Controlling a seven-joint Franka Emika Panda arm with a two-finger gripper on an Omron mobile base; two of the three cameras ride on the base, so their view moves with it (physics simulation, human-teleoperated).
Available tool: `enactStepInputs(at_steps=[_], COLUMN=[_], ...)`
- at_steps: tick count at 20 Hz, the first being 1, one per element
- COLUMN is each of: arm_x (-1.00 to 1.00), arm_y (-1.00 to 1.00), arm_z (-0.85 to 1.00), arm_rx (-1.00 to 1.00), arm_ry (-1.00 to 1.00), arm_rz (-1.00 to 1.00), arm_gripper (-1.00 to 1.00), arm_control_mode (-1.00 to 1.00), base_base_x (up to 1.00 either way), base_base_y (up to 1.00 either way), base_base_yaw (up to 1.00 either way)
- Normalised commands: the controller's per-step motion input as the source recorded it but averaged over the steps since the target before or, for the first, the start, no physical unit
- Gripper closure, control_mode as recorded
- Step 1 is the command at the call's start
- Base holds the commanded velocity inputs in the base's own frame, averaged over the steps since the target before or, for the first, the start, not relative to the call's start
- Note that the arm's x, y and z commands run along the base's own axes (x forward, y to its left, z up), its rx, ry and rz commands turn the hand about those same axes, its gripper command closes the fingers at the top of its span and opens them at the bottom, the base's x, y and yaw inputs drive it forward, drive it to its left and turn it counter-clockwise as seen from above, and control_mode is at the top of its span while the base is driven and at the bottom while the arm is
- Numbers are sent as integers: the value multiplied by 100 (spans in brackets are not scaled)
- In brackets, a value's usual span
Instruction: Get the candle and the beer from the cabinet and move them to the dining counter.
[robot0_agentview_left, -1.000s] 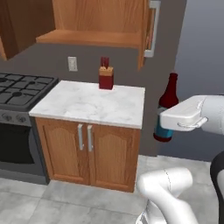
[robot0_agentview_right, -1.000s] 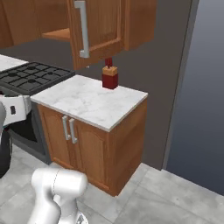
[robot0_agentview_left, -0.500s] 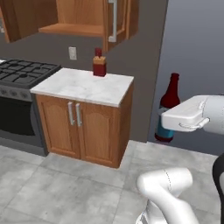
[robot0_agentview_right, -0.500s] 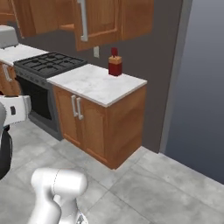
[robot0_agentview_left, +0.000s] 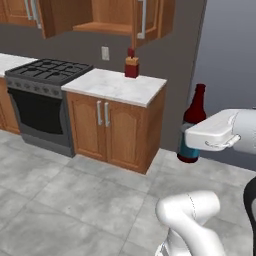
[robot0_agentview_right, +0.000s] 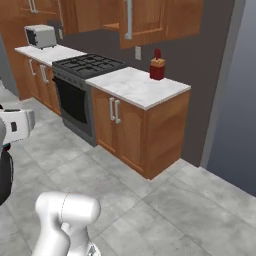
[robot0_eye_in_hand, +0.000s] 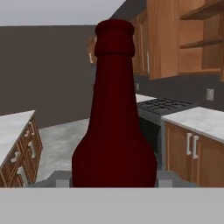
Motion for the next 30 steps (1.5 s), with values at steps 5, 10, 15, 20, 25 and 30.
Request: enactStepInputs(at_steps=[5,10,15,20,25,30], arm_x=[0,0,0,0,0,0], arm_y=[0,0,0,0,0,0], arm_z=[0,0,0,0,0,0], arm_rx=[0,0,0,0,0,0], arm_ry=[0,0,0,0,0,0], arm_rz=[0,0,0,0,0,0], arm_gripper=[100,100,100,100,100,100], arm_control_mode=[100,100,100,100,100,100], base_base_x=[-72,-70,-69,-65,-56,-50], base_base_y=[20,19,34,36,46,63], base_base_yaw=[26,26,25,25,27,31])
